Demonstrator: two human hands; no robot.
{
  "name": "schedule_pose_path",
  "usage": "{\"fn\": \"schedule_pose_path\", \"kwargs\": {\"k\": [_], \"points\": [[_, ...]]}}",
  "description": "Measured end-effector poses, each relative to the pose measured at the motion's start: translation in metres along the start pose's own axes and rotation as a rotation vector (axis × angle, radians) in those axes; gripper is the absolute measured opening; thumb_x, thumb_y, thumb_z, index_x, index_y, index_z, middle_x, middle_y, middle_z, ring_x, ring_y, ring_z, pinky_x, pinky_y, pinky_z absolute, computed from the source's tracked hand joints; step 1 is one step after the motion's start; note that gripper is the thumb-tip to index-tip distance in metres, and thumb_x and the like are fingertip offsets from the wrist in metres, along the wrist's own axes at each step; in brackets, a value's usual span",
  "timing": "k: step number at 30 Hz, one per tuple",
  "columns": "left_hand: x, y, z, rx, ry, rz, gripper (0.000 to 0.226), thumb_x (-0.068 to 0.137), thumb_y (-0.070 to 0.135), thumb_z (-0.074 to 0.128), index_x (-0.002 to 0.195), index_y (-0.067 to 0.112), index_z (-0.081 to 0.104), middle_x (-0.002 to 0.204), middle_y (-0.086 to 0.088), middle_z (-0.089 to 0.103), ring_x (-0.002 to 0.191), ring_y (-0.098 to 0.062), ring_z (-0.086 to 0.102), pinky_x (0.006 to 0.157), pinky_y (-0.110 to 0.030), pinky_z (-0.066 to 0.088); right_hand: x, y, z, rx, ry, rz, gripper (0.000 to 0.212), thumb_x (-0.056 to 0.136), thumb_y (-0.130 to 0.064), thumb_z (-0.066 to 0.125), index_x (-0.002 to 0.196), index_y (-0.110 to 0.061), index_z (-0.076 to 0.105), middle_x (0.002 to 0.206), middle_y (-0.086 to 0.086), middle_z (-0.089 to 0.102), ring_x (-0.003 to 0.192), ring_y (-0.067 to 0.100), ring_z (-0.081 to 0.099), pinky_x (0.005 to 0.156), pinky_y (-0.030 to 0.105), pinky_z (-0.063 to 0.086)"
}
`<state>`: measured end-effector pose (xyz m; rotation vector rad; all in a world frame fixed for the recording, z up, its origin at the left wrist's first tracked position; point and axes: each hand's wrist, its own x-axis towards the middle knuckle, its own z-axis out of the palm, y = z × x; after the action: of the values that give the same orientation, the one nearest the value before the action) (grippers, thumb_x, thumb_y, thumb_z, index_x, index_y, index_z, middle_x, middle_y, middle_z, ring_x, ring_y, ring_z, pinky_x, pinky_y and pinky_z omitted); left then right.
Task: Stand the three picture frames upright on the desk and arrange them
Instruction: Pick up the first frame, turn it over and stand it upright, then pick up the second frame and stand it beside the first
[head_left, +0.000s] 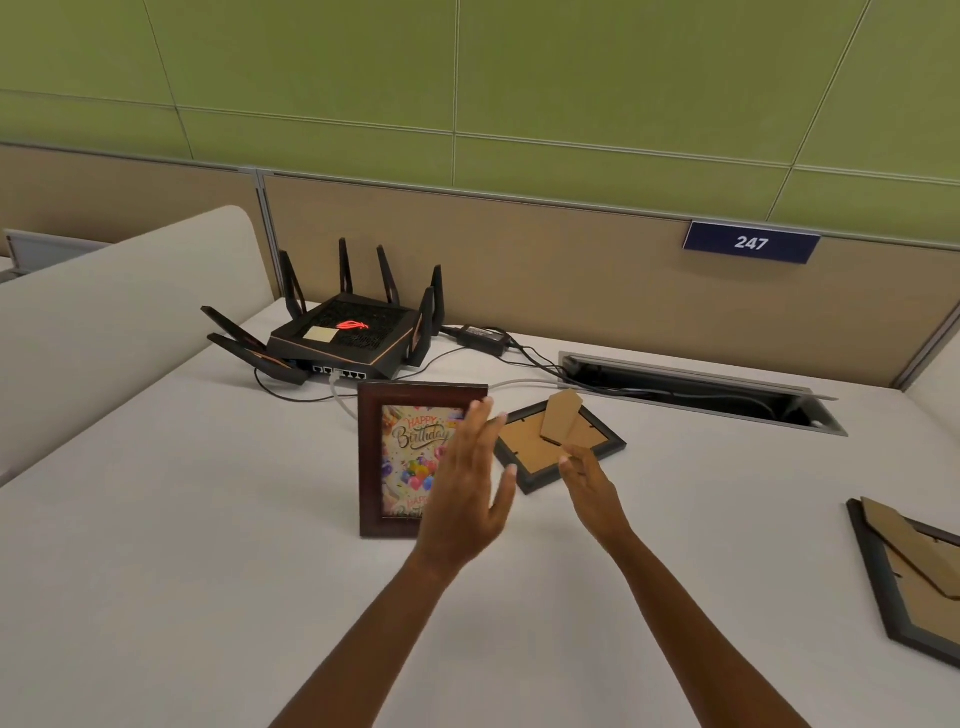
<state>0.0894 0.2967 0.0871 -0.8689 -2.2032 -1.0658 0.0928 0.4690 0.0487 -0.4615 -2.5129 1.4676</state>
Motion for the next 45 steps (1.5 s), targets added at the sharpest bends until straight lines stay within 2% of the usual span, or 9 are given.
{"fn": "schedule_pose_path", "kwargs": {"k": [4, 10, 23, 28, 31, 34, 37, 41, 45], "points": [[-0.004, 0.016, 0.040, -0.011, -0.154, -0.007, 0.054, 0.088, 0.020, 0.049, 0.138, 0.007, 0.031, 0.147, -0.021, 0.034, 0.140, -0.026, 0.023, 0.111, -0.040, 0.029, 0.003, 0.017, -0.018, -0.004, 0.008, 0.048, 0.042, 0.095, -0.030, 0.038, 0.132, -0.010, 0.038, 0.141, 0.014, 0.044, 0.129, 0.031, 0.042, 0.106, 0.039, 0.034], [-0.002, 0.012, 0.095, 0.080, -0.377, -0.355, 0.058, 0.096, 0.032, 0.036, 0.145, 0.013, 0.013, 0.158, -0.010, 0.001, 0.146, -0.023, 0.003, 0.118, -0.031, 0.015, 0.015, 0.037, -0.032, -0.066, 0.005, 0.101, 0.045, 0.095, -0.028, 0.040, 0.135, -0.009, 0.035, 0.143, 0.015, 0.041, 0.129, 0.030, 0.042, 0.107, 0.038, 0.033], [0.022, -0.008, 0.119, -0.137, -0.539, -0.866, 0.064, 0.097, 0.031, 0.034, 0.145, 0.006, 0.001, 0.154, -0.024, 0.009, 0.142, -0.037, 0.016, 0.114, -0.043, 0.023, 0.074, 0.052, -0.041, -0.343, -0.148, 0.110, 0.063, 0.095, -0.029, 0.040, 0.143, -0.001, 0.008, 0.156, 0.018, 0.002, 0.144, 0.031, 0.003, 0.116, 0.041, 0.013], [0.029, -0.011, 0.121, -0.266, -0.369, -0.971, 0.056, 0.096, 0.022, 0.039, 0.144, 0.005, 0.015, 0.148, -0.019, 0.032, 0.133, -0.033, 0.036, 0.106, -0.037, 0.034, 0.094, 0.053, -0.042, -0.451, -0.194, 0.107, 0.062, 0.094, -0.030, 0.042, 0.141, 0.001, 0.015, 0.154, 0.021, 0.007, 0.142, 0.036, 0.007, 0.115, 0.050, 0.020], [0.041, -0.015, 0.123, -0.553, -0.111, -1.288, 0.046, 0.092, 0.008, 0.040, 0.136, 0.002, 0.031, 0.124, -0.020, 0.050, 0.111, -0.032, 0.049, 0.091, -0.037, 0.041, 0.095, 0.059, -0.038, -0.604, -0.248, 0.074, 0.058, 0.094, -0.035, 0.042, 0.138, -0.004, 0.021, 0.153, 0.022, 0.004, 0.142, 0.037, 0.005, 0.114, 0.052, 0.023], [0.050, -0.020, 0.124, -0.756, 0.059, -1.453, 0.016, 0.086, -0.001, 0.040, 0.093, 0.000, 0.054, 0.093, -0.015, 0.050, 0.088, -0.026, 0.045, 0.078, -0.034, 0.038, 0.092, 0.067, -0.036, -0.753, -0.254, 0.012, 0.061, 0.093, -0.036, 0.044, 0.140, -0.008, 0.017, 0.153, 0.022, -0.002, 0.143, 0.037, 0.000, 0.115, 0.049, 0.022], [0.054, -0.021, 0.124, -0.772, 0.141, -1.510, 0.023, 0.085, -0.002, 0.041, 0.065, 0.007, 0.047, 0.069, -0.008, 0.046, 0.073, -0.024, 0.045, 0.067, -0.031, 0.038, 0.092, 0.068, -0.039, -0.782, -0.264, -0.010, 0.064, 0.092, -0.037, 0.045, 0.142, -0.010, 0.015, 0.154, 0.021, -0.003, 0.143, 0.036, -0.001, 0.116, 0.046, 0.022], [0.060, -0.017, 0.122, -0.796, 0.236, -1.592, 0.011, 0.085, -0.001, 0.045, 0.075, 0.001, 0.048, 0.066, -0.007, 0.043, 0.055, -0.016, 0.036, 0.048, -0.025, 0.030, 0.092, 0.066, -0.043, -0.780, -0.294, -0.016, 0.065, 0.092, -0.035, 0.047, 0.143, -0.012, 0.015, 0.154, 0.020, -0.004, 0.143, 0.035, -0.001, 0.116, 0.044, 0.022], [0.065, -0.014, 0.120, -0.815, 0.256, -1.639, 0.021, 0.083, 0.001, 0.047, 0.102, -0.004, 0.054, 0.094, -0.013, 0.047, 0.076, -0.023, 0.045, 0.068, -0.033, 0.043, 0.093, 0.065, -0.048, -0.778, -0.314, -0.036, 0.063, 0.090, -0.034, 0.050, 0.142, -0.017, 0.020, 0.155, 0.018, 0.000, 0.143, 0.034, 0.003, 0.113, 0.043, 0.026]]}}
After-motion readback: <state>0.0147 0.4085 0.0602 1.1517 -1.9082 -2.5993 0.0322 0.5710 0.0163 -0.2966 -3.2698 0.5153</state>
